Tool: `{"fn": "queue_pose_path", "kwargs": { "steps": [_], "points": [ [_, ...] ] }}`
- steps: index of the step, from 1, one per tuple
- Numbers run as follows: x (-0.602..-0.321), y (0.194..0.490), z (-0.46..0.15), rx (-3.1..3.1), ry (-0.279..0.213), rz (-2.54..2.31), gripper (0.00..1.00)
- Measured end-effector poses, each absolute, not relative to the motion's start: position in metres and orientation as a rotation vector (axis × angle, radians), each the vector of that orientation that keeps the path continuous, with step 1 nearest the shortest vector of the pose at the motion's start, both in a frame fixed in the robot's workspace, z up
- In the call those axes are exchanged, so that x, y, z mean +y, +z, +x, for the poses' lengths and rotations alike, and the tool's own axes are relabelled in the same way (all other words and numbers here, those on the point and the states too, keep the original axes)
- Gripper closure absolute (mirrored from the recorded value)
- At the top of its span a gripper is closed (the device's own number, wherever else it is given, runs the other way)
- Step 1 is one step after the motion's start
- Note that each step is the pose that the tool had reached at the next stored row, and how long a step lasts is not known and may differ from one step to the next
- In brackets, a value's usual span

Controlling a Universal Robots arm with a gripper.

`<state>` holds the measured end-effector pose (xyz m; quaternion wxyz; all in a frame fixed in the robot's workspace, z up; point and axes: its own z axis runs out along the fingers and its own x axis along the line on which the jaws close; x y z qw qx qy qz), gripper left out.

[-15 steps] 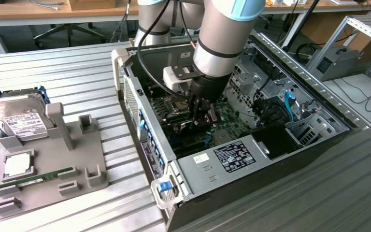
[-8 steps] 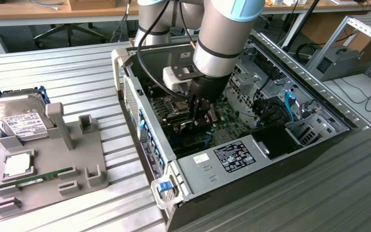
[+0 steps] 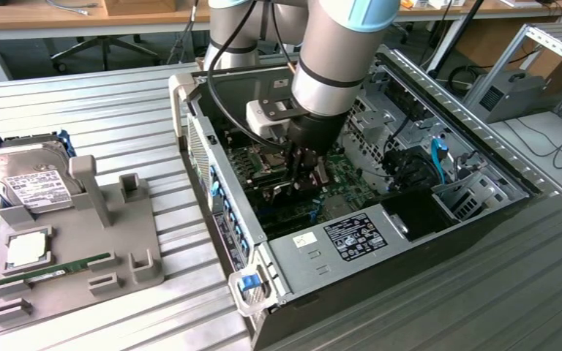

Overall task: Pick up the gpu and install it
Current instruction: 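Insert the gpu into the slot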

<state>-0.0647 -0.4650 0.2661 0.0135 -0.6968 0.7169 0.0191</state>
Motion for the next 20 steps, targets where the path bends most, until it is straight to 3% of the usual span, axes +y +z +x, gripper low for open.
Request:
{"fn": "queue_pose_path", "kwargs": {
  "steps": [20],
  "points": [
    [-0.4642,0.2652,-0.0727,2.234,0.056,-2.166,0.73]
  ]
}}
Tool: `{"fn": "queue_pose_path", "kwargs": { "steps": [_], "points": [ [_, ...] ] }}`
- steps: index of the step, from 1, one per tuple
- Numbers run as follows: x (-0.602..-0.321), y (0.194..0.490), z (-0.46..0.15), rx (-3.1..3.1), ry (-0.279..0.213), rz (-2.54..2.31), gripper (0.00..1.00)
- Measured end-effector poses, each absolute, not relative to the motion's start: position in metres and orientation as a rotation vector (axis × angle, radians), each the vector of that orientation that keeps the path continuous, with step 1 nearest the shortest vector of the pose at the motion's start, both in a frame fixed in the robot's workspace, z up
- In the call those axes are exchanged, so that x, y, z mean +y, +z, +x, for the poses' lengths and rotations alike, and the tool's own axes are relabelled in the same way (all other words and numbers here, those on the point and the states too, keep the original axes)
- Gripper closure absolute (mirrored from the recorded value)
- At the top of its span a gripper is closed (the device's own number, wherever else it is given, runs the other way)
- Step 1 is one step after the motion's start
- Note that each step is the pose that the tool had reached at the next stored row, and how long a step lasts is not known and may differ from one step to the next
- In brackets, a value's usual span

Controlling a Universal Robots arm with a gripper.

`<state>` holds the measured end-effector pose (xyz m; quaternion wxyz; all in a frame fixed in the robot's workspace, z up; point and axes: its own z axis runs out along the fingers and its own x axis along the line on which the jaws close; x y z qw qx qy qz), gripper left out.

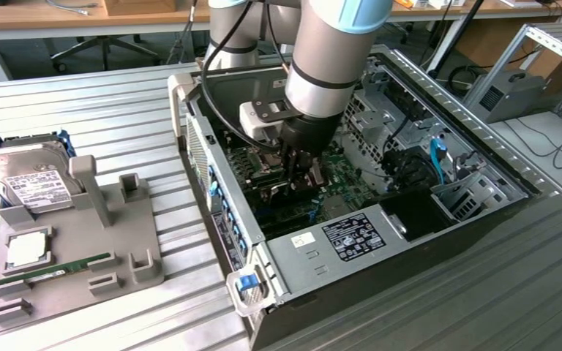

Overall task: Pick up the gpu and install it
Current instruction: 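Insert the gpu into the slot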

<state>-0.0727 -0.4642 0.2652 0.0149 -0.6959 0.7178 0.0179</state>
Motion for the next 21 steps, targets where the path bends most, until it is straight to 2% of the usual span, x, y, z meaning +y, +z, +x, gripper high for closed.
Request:
{"fn": "queue_pose_path", "kwargs": {
  "steps": [9,12,13,14,15,21],
  "points": [
    [-0.4642,0.2650,-0.0729,2.234,0.057,-2.165,0.73],
    [-0.4642,0.2652,-0.0728,2.233,0.058,-2.165,0.55],
    [-0.4642,0.2652,-0.0728,2.233,0.058,-2.165,0.42],
    [-0.4642,0.2652,-0.0728,2.233,0.058,-2.165,0.42],
    [-0.4642,0.2652,-0.0728,2.233,0.058,-2.165,0.36],
    [-0.4639,0.2725,-0.0727,2.233,0.058,-2.165,0.36]
  ]
}}
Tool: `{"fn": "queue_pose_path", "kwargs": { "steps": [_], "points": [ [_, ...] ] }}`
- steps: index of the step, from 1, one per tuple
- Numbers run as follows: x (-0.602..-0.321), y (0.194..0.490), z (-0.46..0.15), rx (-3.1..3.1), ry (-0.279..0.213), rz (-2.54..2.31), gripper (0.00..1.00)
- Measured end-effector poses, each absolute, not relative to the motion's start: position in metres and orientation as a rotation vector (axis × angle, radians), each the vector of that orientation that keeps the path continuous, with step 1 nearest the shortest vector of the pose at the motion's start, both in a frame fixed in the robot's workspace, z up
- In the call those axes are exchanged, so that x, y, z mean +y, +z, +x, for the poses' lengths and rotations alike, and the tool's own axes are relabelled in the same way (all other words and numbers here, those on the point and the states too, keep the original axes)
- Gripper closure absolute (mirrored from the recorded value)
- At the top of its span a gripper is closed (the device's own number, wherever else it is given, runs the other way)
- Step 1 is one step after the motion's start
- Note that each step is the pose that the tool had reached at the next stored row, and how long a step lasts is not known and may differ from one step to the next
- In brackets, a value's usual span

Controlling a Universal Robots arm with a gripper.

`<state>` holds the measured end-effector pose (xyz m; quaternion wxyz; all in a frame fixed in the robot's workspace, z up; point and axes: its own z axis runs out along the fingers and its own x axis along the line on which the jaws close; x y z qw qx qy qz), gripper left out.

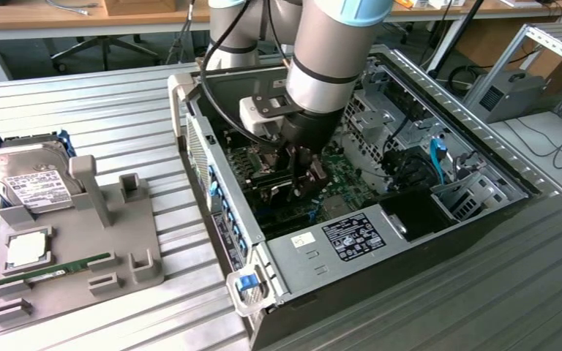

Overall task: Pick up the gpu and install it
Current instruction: 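Insert the gpu into the slot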

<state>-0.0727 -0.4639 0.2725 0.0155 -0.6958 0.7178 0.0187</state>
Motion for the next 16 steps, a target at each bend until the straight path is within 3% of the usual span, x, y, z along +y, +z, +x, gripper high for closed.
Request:
{"fn": "queue_pose_path", "kwargs": {
  "steps": [16],
  "points": [
    [-0.460,0.307,-0.073,2.233,0.058,-2.165,0.36]
  ]
}}
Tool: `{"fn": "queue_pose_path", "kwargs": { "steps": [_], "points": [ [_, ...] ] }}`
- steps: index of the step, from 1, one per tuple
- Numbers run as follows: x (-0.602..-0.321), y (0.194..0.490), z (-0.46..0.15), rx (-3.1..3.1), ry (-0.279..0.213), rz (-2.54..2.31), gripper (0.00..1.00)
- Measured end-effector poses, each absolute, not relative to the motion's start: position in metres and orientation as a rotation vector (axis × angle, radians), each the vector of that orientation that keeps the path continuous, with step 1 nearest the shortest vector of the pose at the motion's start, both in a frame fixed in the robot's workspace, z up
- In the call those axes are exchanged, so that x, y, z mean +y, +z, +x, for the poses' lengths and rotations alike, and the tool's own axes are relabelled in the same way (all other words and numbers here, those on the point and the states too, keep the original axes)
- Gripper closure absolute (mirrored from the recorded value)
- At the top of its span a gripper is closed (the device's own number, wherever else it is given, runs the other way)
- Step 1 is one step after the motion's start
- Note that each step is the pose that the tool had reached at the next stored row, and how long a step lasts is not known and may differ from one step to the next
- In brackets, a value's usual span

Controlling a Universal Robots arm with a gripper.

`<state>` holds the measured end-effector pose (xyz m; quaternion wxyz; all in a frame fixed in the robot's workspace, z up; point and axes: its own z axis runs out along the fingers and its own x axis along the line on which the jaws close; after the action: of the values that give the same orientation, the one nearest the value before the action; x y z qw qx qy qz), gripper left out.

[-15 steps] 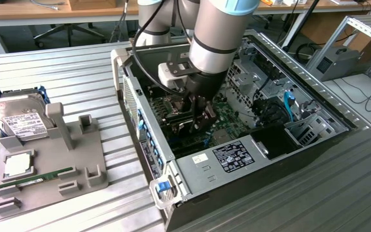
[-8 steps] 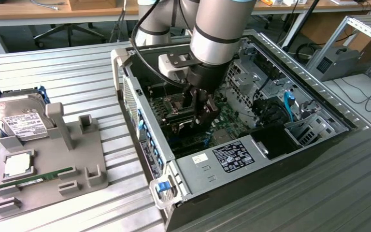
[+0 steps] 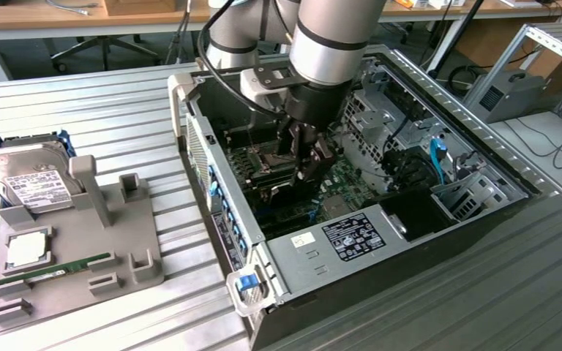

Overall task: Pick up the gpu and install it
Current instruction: 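Insert the gpu into the slot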

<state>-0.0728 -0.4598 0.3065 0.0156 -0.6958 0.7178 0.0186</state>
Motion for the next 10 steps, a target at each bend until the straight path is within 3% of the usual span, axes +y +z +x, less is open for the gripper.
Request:
{"fn": "queue_pose_path", "kwargs": {
  "steps": [10],
  "points": [
    [-0.459,0.333,-0.073,2.233,0.058,-2.165,0.36]
  ]
}}
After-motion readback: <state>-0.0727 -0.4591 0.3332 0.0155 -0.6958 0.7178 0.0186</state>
